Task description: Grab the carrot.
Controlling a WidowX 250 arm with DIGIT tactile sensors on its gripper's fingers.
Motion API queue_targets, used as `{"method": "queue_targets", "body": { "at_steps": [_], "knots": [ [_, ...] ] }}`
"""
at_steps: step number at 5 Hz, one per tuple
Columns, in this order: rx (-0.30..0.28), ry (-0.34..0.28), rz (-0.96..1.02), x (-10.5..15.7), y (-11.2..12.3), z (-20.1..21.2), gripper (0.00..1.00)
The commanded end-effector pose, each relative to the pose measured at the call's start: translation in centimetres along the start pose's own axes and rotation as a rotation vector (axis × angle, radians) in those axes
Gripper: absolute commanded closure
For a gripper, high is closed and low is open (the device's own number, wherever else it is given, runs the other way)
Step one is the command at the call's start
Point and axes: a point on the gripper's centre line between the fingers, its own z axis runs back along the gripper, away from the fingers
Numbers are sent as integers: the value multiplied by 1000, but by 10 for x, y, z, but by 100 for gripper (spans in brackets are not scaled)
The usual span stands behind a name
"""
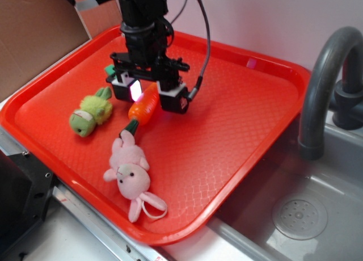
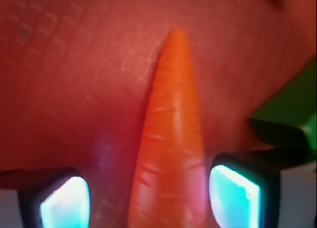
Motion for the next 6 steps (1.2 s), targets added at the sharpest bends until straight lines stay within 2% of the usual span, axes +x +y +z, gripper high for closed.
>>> {"method": "queue_targets", "body": {
  "at_steps": [1,2,3,4,5,6],
  "knots": [
    [-2,-2,-21,-7,-2,-7,12],
    [7,-15,-15,-9,-2,-7,100],
    [19,-36,-18,-8,1,-1,100],
    [7,-118,-104,-1,8,38,100],
    [-56,-182,-275,0,22,88,100],
    [-83,-207,-311,-6,39,124,100]
  ]
}}
